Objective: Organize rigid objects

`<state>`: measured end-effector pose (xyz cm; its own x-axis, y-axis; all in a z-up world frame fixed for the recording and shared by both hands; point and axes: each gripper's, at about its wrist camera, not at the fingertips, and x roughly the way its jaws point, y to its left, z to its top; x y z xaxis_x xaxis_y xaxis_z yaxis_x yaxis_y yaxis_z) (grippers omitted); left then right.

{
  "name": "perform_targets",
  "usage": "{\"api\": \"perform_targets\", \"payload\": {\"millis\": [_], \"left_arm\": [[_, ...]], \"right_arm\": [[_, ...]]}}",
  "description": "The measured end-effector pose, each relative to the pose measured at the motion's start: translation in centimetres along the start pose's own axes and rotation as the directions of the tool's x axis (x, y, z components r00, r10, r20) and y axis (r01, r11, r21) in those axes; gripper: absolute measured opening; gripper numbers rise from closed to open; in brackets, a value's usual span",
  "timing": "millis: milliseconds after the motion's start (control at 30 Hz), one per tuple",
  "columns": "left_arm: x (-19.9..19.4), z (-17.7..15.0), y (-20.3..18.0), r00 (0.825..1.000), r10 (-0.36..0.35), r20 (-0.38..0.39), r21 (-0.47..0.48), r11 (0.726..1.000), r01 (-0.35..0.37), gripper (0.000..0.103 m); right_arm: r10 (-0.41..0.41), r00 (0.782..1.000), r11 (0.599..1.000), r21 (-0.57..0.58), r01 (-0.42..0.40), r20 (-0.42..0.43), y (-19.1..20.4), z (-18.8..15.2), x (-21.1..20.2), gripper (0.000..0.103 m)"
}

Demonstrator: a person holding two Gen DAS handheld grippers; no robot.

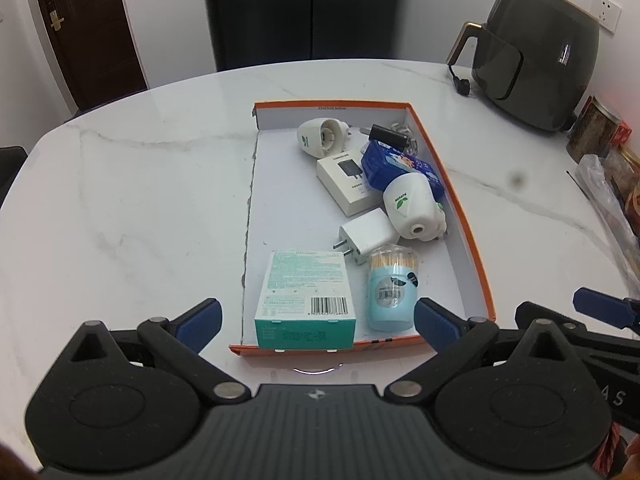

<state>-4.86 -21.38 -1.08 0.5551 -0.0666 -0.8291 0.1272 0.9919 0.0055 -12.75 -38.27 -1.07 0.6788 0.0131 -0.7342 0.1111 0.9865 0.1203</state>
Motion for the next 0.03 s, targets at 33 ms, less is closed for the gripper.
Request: {"api": "perform_targets", "payload": {"millis": [33], "left_arm": [[0.04, 0.03, 0.01, 1.000, -0.002, -0.001, -0.002, 1.000, 0.002, 0.103]], "right_arm": [[0.000, 1.000, 1.000, 0.000, 0.000, -0.001, -0.02, 0.00, 0.03, 0.075]]}}
